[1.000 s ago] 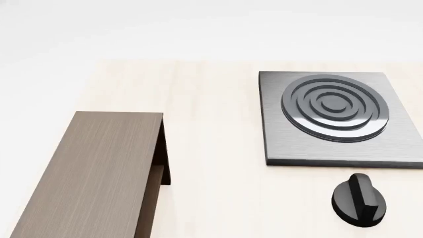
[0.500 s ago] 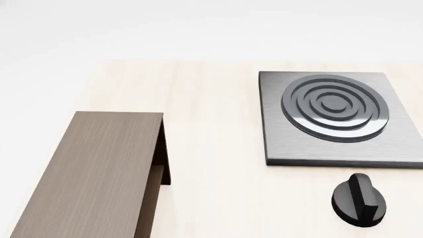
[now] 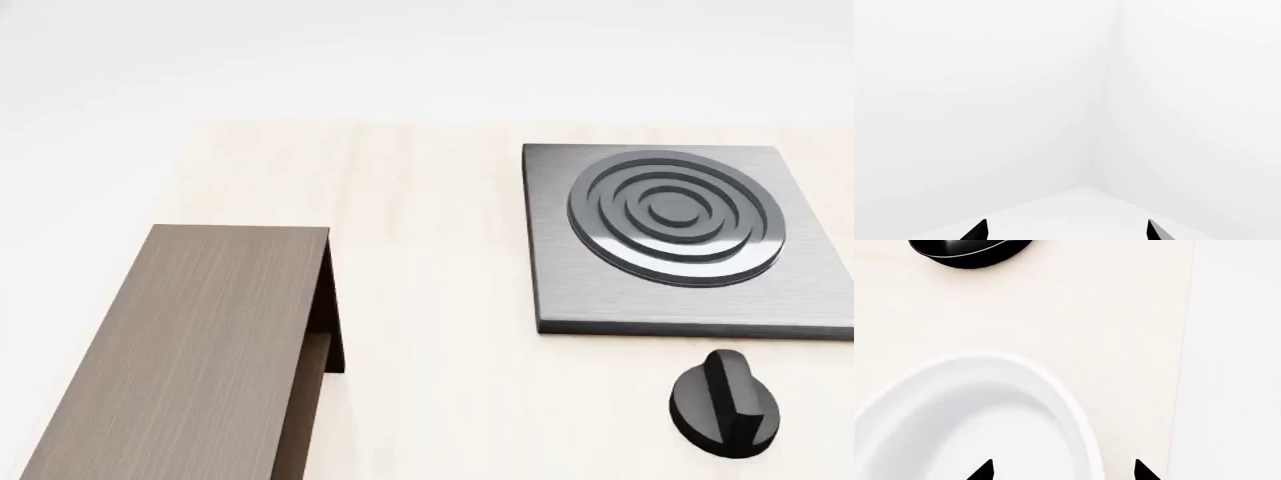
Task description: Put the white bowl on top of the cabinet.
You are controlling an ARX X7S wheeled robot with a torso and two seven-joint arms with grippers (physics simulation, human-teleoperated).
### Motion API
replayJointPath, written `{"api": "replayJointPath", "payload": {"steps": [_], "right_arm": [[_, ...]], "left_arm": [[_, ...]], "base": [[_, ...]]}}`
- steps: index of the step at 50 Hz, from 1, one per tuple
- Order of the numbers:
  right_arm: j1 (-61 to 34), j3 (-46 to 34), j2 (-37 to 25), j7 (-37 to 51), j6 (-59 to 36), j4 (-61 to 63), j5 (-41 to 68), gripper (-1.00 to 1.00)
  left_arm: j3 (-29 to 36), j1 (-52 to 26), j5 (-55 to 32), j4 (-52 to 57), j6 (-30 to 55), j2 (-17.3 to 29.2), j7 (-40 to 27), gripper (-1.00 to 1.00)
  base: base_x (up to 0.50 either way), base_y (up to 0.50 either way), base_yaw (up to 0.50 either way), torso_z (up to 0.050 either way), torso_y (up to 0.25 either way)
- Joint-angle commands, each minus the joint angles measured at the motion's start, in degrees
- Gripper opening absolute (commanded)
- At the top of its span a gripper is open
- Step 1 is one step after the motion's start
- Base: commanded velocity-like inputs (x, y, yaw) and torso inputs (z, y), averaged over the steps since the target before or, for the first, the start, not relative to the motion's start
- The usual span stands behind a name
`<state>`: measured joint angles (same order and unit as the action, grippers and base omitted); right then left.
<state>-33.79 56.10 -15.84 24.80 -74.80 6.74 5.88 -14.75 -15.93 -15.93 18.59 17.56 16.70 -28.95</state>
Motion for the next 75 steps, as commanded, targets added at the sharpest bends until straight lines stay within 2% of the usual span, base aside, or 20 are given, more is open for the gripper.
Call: {"api": "replayJointPath", "payload": {"steps": [1, 9, 10, 33, 42, 46, 63, 71, 75], "right_arm": [[0.3, 0.0, 0.0, 0.0, 1.3, -1.9, -0.1, 1.0], [0.2, 0.9, 0.2, 0.8, 1.6, -2.1, -0.5, 1.0], [0.4, 0.8, 0.2, 1.4, 2.1, -1.8, -0.9, -1.0], [0.0, -0.6, 0.4, 1.9, 2.0, 3.4, -0.9, -1.0], [-2.4, -5.0, 0.0, 1.2, -1.7, 11.7, 0.5, -1.0], [-3.5, -10.0, -0.9, 0.7, -1.2, 13.7, 1.0, -1.0], [-21.0, -24.2, -4.9, 2.3, -3.1, 9.4, 2.2, -1.0], [-30.8, -31.7, -4.9, 1.5, 0.7, 0.0, 3.1, -1.0], [-35.7, -35.2, -5.0, 1.4, 2.9, -5.1, 2.9, -1.0]], "left_arm": [[0.2, 0.0, -0.1, -0.1, -0.2, 0.1, -0.2, 1.0], [0.2, 0.1, -0.2, 0.0, -0.2, 0.2, -0.3, 1.0], [0.3, 0.1, -0.2, 0.0, -0.2, 0.2, -0.4, 1.0], [0.2, 0.3, -0.6, -0.3, -0.4, 0.5, -0.6, 1.0], [0.3, 0.4, -0.7, -0.1, -0.3, 0.7, -0.8, 1.0], [0.5, 0.4, -0.7, -0.3, -0.6, 0.7, -0.8, 1.0], [0.8, 0.2, -0.8, -0.5, -0.7, 0.8, -1.0, 1.0], [1.0, 0.4, -0.8, -0.4, -0.8, 0.9, -1.1, 1.0], [1.0, -0.8, -1.5, 0.9, 1.7, 1.5, -1.6, 1.0]], "base": [[0.0, 0.0, 0.0, 0.0, 0.0], [0.0, 0.0, 0.0, 0.0, 0.0], [0.0, 0.0, 0.0, 0.0, 0.0], [0.0, 0.0, 0.0, 0.0, 0.0], [0.0, 0.0, 0.0, 0.0, 0.001], [0.0, 0.0, 0.0, 0.0, 0.002], [0.0, 0.0, 0.0, 0.0, 0.001], [0.0, 0.0, 0.0, 0.0, 0.001], [0.0, 0.0, 0.0, 0.0, 0.0]]}}
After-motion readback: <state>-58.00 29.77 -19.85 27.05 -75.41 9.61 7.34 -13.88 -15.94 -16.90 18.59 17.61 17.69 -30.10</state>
